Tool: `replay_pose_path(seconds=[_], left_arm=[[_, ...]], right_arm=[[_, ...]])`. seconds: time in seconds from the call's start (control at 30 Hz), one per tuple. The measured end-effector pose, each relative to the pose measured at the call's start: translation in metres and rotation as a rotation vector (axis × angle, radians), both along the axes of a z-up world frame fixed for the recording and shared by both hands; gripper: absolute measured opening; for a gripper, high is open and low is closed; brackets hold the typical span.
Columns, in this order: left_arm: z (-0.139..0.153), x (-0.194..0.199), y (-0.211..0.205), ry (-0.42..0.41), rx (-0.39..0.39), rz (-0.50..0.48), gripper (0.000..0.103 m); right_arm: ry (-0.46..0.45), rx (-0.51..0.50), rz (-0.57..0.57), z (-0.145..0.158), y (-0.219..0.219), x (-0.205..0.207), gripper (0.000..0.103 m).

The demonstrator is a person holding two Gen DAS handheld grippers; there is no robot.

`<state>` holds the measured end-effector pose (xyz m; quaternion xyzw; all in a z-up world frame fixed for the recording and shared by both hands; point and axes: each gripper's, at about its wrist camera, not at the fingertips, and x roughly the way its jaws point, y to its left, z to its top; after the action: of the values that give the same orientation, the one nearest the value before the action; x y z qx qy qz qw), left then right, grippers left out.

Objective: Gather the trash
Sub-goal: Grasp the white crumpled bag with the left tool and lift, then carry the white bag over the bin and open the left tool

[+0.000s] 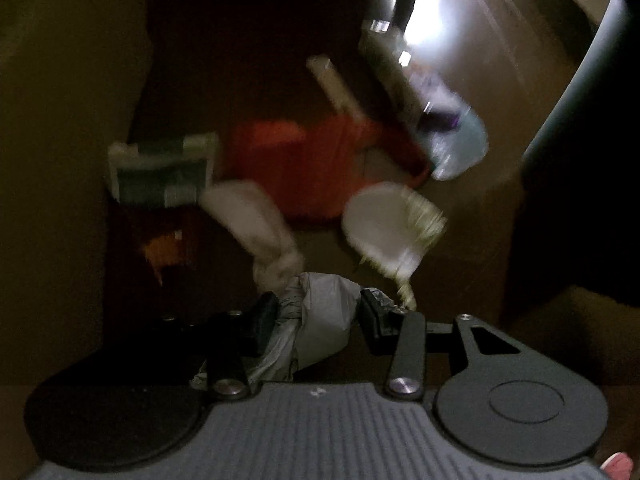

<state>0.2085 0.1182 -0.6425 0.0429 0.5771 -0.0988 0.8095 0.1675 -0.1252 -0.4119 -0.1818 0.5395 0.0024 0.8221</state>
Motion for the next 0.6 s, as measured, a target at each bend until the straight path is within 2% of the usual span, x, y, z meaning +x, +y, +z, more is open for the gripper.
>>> replay_pose_path(seconds=[0.37, 0.6], left_arm=[[0.117, 0.02, -0.042, -0.194, -0.167, -0.105, 0.043], [0.179, 0.02, -0.092, -0.245, -0.279, -0.222, 0.043]], right_arm=[[-0.023, 0.076, -0.115, -0.004, -0.043, -0.012, 0.004], [-0.028, 0.136, -0.19, -0.009, -0.074, -0.019, 0.005]])
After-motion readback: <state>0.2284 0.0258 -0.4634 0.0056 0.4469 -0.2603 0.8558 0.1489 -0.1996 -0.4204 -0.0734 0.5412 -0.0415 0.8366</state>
